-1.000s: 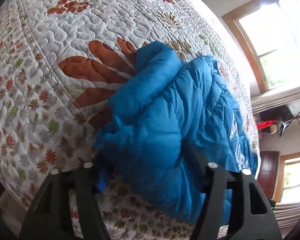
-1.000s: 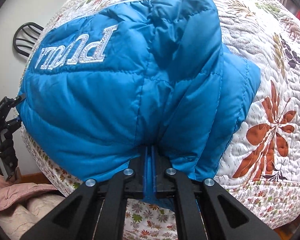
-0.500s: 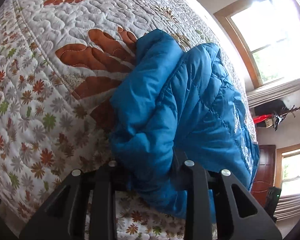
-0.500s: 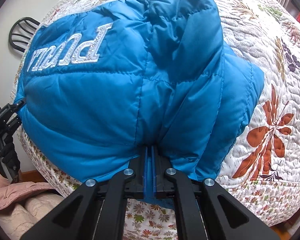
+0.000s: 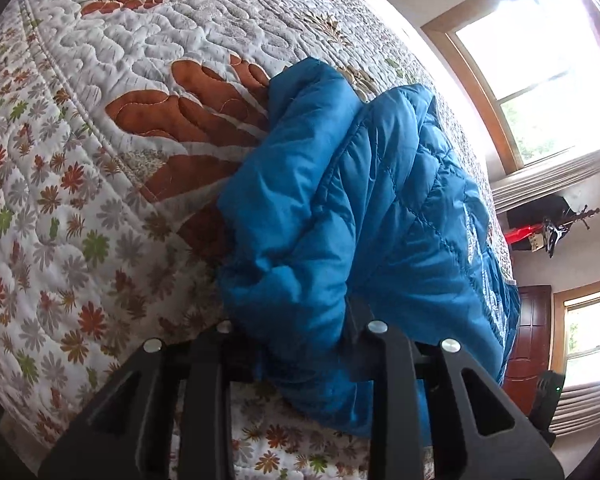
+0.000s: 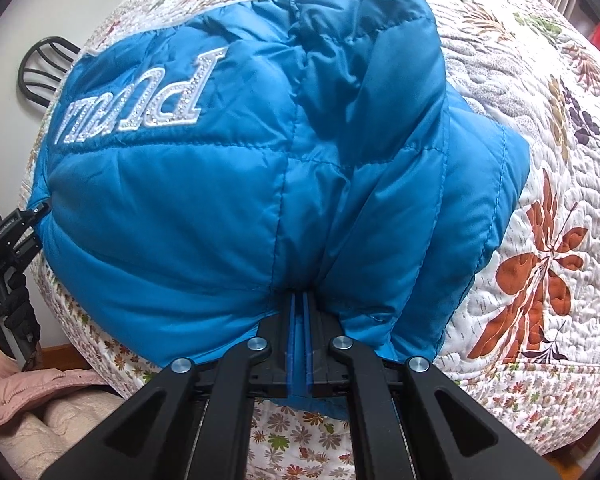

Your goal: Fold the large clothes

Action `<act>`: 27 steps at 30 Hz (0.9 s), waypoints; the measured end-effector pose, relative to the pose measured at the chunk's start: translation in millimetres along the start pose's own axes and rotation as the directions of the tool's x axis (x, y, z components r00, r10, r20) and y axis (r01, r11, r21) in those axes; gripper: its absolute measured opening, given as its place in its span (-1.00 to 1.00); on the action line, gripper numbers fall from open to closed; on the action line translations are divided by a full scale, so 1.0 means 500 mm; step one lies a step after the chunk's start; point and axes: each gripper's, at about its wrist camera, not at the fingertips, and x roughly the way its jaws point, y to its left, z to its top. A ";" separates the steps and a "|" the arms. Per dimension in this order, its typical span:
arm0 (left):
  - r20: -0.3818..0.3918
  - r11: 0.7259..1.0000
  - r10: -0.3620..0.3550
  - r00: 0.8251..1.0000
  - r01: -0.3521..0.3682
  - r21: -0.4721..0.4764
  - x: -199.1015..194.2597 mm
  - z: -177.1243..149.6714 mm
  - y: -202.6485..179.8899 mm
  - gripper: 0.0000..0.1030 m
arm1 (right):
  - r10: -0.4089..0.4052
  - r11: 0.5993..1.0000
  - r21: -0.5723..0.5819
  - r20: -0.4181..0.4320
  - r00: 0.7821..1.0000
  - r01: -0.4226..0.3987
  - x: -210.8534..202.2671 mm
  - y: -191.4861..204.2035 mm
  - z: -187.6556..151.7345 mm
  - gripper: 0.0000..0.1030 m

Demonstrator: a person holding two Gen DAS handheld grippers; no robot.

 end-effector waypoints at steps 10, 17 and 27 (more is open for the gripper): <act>0.177 0.917 -0.060 0.982 -0.016 0.398 -0.189 -0.013 -0.258 -0.66 | 0.011 0.997 0.073 0.152 0.988 -0.023 -0.139 -0.056 -0.054 -0.71; 0.129 0.750 -0.068 0.989 -0.035 0.661 -0.185 -0.100 -0.515 -0.61 | -0.165 0.966 0.229 0.183 0.969 0.121 -0.231 -0.153 -0.124 -0.59; -0.050 0.605 0.095 0.994 -0.018 0.796 0.060 -0.257 -0.631 -0.57 | -0.118 0.947 0.313 0.123 0.985 0.074 -0.172 -0.214 -0.149 -0.59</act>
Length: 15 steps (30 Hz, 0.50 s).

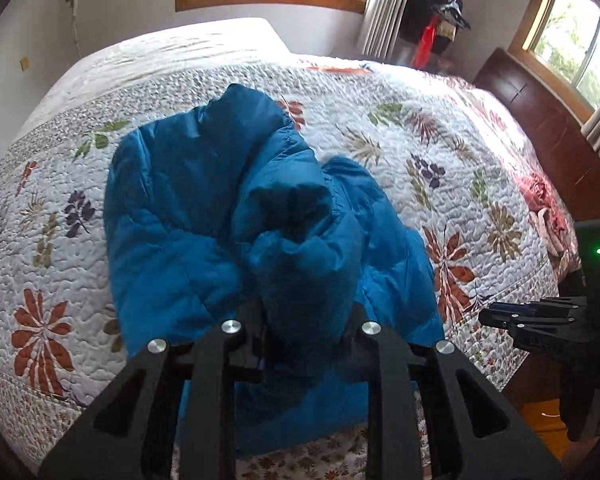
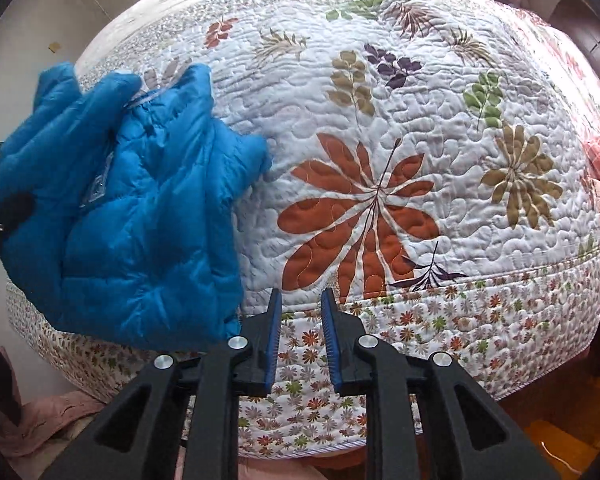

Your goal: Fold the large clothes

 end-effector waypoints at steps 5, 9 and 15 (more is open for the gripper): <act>-0.066 0.999 0.016 0.998 -0.014 0.038 0.079 -0.033 -0.033 -0.53 | 0.013 1.000 -0.007 -0.020 1.000 -0.013 0.017 0.009 -0.005 -0.59; -0.080 0.999 0.015 0.997 -0.012 0.038 0.097 -0.040 -0.037 -0.52 | 0.010 1.000 -0.013 -0.032 0.999 -0.011 0.030 0.014 0.001 -0.59; -0.090 1.000 -0.006 0.996 0.008 0.019 0.116 -0.044 -0.034 -0.52 | 0.011 1.000 -0.027 -0.063 0.998 -0.013 0.060 0.025 0.012 -0.59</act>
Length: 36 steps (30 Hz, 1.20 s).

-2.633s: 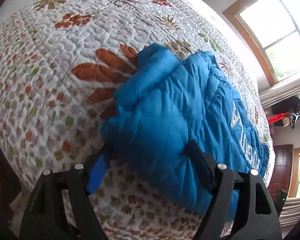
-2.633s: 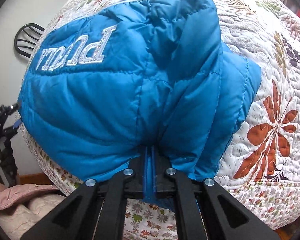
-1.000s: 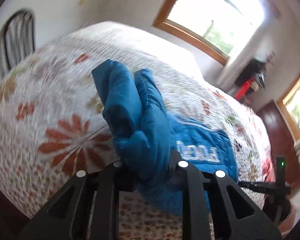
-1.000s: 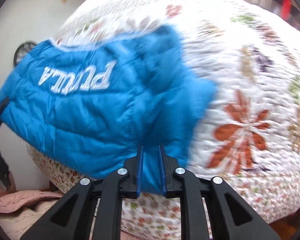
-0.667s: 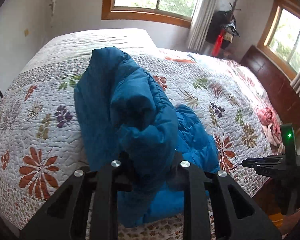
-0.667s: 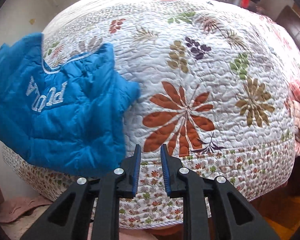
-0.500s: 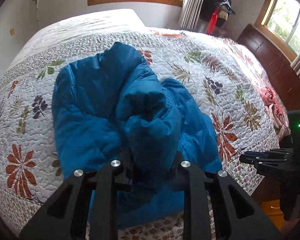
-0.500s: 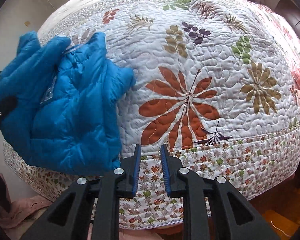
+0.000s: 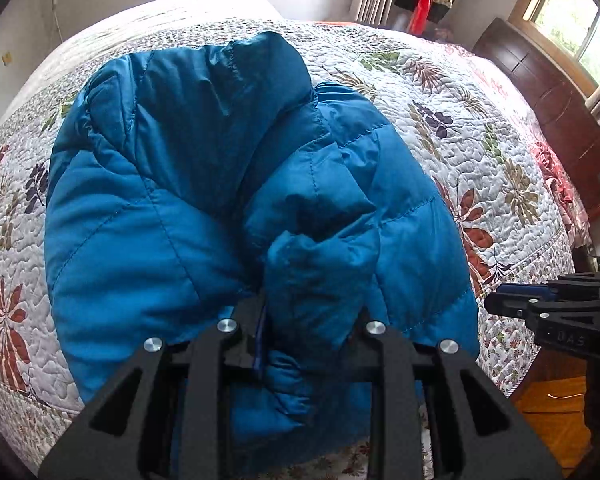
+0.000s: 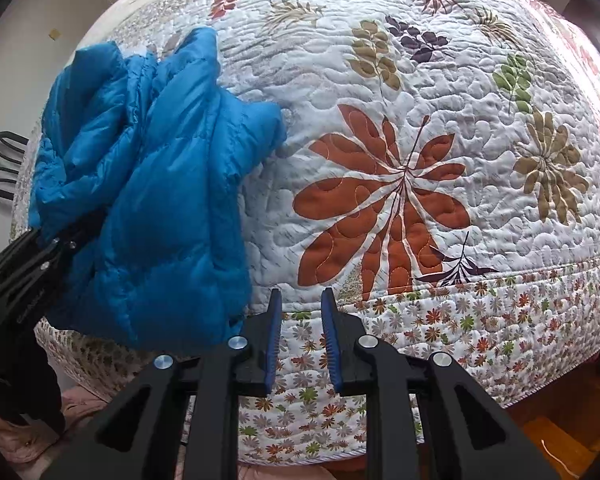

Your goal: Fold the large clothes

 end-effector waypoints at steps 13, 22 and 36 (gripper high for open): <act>0.012 1.000 -0.022 1.000 0.022 -0.020 -0.015 0.002 0.010 -0.46 | -0.021 0.999 -0.032 -0.008 1.000 0.021 0.012 0.045 0.007 -0.59; -0.024 0.995 -0.091 0.996 0.089 -0.055 -0.100 0.013 0.011 -0.09 | -0.021 0.999 -0.044 0.023 1.000 0.022 -0.023 0.058 0.019 -0.60; 0.013 0.944 0.153 0.988 -0.142 -0.296 -0.228 0.047 0.188 0.25 | 0.055 0.974 -0.223 0.121 0.991 -0.027 -0.179 0.215 0.066 0.24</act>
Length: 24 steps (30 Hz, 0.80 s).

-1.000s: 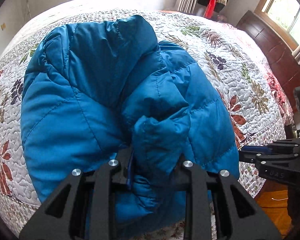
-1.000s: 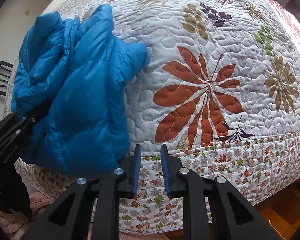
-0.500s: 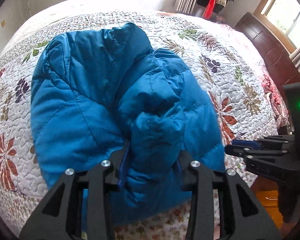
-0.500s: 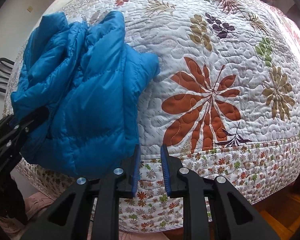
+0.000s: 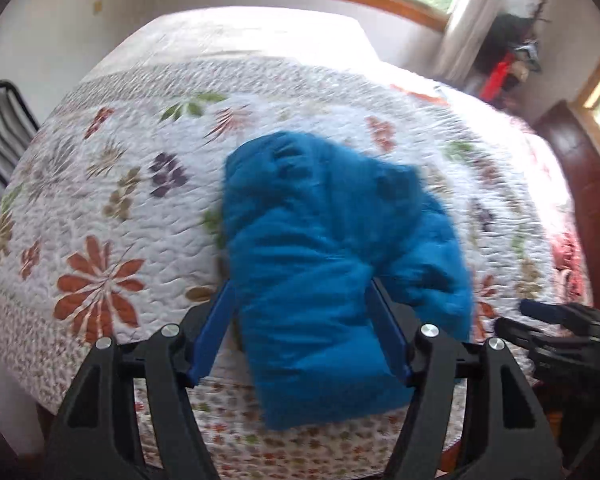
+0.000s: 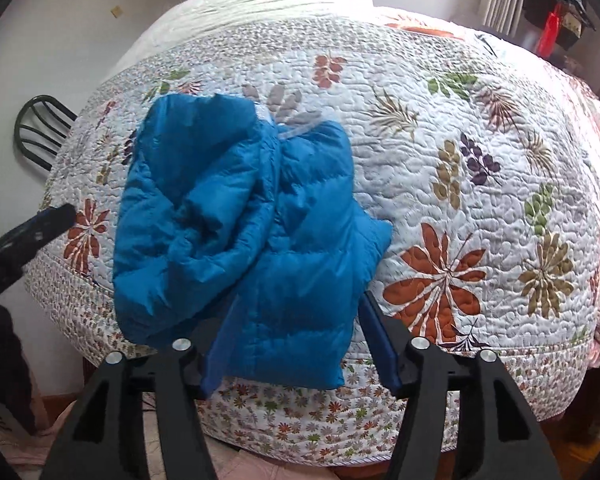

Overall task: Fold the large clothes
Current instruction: 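Grasp the folded bundle edge with the right gripper and tuck it under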

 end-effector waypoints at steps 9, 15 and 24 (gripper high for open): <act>-0.080 0.998 0.059 0.995 -0.061 -0.016 0.099 -0.008 0.027 0.24 | 0.009 0.998 -0.062 -0.098 0.995 -0.015 0.073 0.090 0.061 0.38; -0.100 0.999 0.046 0.994 -0.048 -0.018 0.126 -0.017 0.029 0.26 | -0.001 0.998 -0.066 -0.171 0.985 -0.010 0.135 0.103 0.063 0.12; -0.098 0.999 0.048 0.994 -0.048 0.004 0.127 -0.016 0.028 0.24 | 0.022 0.999 -0.039 -0.186 0.982 -0.029 0.162 0.085 0.068 -0.05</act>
